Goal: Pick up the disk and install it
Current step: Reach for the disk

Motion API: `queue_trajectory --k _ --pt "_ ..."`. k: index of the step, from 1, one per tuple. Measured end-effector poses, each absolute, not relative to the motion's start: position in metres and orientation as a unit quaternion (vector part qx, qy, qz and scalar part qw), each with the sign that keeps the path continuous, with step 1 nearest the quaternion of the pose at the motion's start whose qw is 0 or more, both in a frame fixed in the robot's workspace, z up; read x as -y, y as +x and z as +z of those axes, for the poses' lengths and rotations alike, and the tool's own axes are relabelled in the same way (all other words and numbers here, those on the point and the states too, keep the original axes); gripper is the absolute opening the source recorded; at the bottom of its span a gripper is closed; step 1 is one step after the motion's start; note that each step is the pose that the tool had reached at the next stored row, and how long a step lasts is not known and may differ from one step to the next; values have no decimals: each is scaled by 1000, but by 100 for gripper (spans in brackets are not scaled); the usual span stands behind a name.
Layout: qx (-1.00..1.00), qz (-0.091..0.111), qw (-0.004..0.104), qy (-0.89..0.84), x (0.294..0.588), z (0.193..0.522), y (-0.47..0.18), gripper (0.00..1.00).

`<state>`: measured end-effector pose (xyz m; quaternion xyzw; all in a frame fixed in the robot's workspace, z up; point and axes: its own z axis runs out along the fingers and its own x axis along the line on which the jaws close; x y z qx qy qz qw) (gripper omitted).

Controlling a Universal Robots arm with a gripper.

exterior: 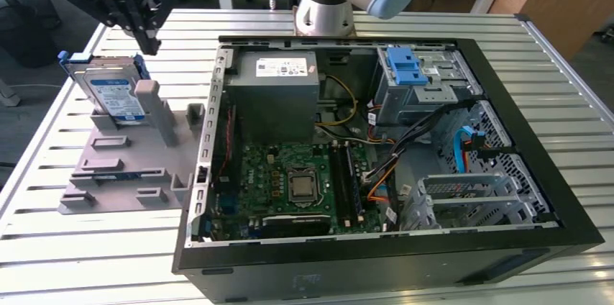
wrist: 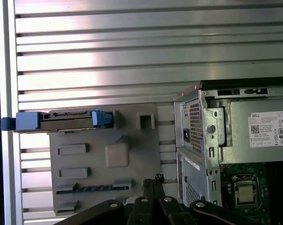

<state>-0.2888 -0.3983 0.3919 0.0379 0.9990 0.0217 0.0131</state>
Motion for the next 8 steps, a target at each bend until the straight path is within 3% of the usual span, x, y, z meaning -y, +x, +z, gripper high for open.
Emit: queue_trajectory --k 8 --pt "-999 22 13 38 398 392 -292 11"
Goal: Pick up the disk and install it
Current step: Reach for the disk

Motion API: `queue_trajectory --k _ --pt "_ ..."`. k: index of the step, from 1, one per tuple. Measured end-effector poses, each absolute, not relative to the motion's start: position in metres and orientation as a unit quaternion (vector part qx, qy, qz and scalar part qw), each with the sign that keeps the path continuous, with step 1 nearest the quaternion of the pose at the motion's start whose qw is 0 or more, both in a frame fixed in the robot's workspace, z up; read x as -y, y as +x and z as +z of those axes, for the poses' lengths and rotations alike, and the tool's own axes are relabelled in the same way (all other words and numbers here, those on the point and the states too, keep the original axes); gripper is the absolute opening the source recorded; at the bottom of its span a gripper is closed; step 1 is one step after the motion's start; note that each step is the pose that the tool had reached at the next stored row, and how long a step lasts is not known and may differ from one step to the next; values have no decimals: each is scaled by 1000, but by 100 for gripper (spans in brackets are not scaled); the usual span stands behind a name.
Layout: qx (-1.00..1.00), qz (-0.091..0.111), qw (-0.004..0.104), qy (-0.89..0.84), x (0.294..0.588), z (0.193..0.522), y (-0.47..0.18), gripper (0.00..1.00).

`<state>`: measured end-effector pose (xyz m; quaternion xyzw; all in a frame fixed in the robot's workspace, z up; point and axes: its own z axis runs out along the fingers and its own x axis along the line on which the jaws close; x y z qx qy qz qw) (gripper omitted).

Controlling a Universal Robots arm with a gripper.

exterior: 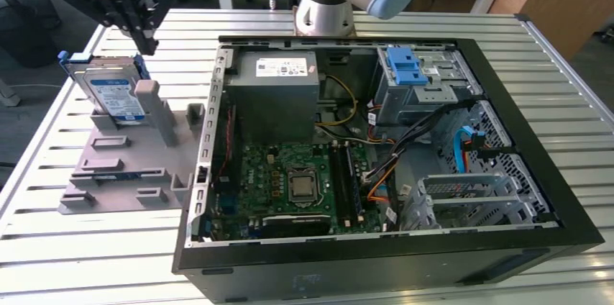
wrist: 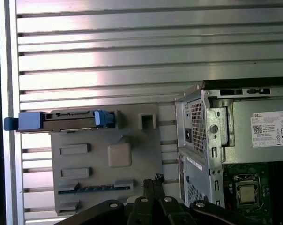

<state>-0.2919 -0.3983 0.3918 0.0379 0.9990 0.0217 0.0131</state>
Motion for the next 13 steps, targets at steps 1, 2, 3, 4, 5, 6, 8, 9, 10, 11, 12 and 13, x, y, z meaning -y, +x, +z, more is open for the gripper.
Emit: queue_trajectory --k 1,2,3,4,5,6,8,9,10,11,12,13 --pt "-999 22 13 38 398 392 -292 11" --pt "-999 22 13 38 398 392 -293 11" --pt "-999 22 13 38 398 392 -293 11" --pt "-999 22 13 38 398 392 -294 11" --pt "-999 22 13 38 398 392 -294 11" --pt "-999 22 13 38 398 392 -295 11" --pt "-999 22 13 38 398 392 -296 11" --pt "-999 22 13 38 398 392 -296 11" --pt "-999 22 13 38 398 392 -297 11" --pt "-999 22 13 38 398 392 -297 11" --pt "-999 22 13 38 398 392 -298 11" --pt "-999 22 13 38 398 392 -298 11"
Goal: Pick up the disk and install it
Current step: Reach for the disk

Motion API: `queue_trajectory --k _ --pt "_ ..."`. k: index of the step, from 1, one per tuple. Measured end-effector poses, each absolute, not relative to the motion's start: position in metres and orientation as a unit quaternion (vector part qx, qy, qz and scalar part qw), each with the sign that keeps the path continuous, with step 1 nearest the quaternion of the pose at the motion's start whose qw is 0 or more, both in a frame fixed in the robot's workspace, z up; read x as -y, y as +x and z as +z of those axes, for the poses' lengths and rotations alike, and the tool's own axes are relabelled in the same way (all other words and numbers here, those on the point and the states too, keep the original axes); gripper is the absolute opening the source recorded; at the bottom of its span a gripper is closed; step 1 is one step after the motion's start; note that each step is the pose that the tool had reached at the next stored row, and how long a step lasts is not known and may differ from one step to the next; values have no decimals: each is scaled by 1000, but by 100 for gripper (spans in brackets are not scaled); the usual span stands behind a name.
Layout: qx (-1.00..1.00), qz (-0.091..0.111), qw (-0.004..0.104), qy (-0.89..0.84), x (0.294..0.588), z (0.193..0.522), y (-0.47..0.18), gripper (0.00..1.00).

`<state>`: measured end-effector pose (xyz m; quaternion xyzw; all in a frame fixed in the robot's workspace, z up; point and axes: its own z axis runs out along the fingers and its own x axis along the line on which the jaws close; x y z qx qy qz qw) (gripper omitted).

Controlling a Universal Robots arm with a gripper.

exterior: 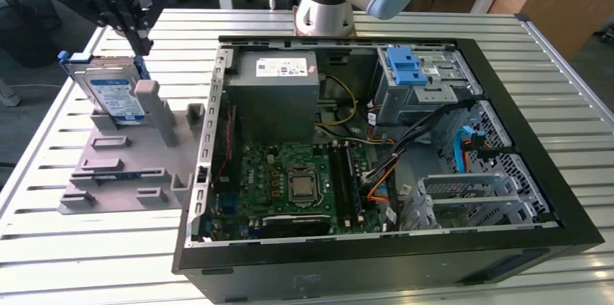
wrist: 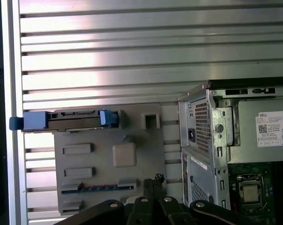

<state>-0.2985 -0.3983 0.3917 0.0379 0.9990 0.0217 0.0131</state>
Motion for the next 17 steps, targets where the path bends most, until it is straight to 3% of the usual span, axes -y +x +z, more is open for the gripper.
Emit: queue_trajectory --k 17 --pt "-999 22 13 38 398 392 -304 11"
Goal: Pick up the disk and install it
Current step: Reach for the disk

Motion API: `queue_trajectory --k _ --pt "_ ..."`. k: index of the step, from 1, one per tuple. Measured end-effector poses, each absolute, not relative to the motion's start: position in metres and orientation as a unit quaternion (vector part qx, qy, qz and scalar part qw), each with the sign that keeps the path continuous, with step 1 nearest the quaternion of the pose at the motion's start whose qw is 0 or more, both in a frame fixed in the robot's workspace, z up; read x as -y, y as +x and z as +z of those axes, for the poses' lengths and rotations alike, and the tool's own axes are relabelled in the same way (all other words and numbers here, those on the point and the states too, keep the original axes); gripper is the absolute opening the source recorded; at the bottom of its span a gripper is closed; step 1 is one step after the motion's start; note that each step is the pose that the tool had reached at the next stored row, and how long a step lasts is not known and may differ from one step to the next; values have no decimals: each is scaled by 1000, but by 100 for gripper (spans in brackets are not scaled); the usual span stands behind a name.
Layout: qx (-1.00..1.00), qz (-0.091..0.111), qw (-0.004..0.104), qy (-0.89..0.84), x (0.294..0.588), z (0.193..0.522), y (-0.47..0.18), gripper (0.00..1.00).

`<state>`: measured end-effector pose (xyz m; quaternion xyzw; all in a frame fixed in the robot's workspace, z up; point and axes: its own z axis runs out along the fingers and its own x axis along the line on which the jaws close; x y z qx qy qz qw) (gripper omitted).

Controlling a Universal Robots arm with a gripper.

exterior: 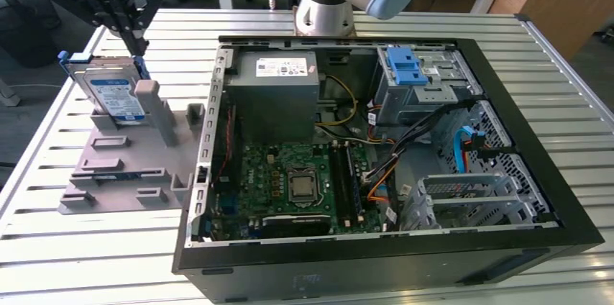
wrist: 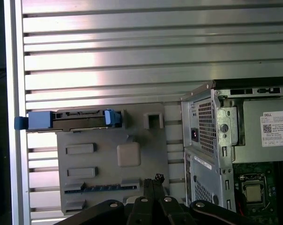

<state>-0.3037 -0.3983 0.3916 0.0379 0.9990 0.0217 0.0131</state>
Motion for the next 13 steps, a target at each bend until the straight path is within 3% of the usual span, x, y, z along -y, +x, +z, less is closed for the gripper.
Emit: queue_trajectory --k 13 --pt "-999 22 13 38 391 392 -317 11"
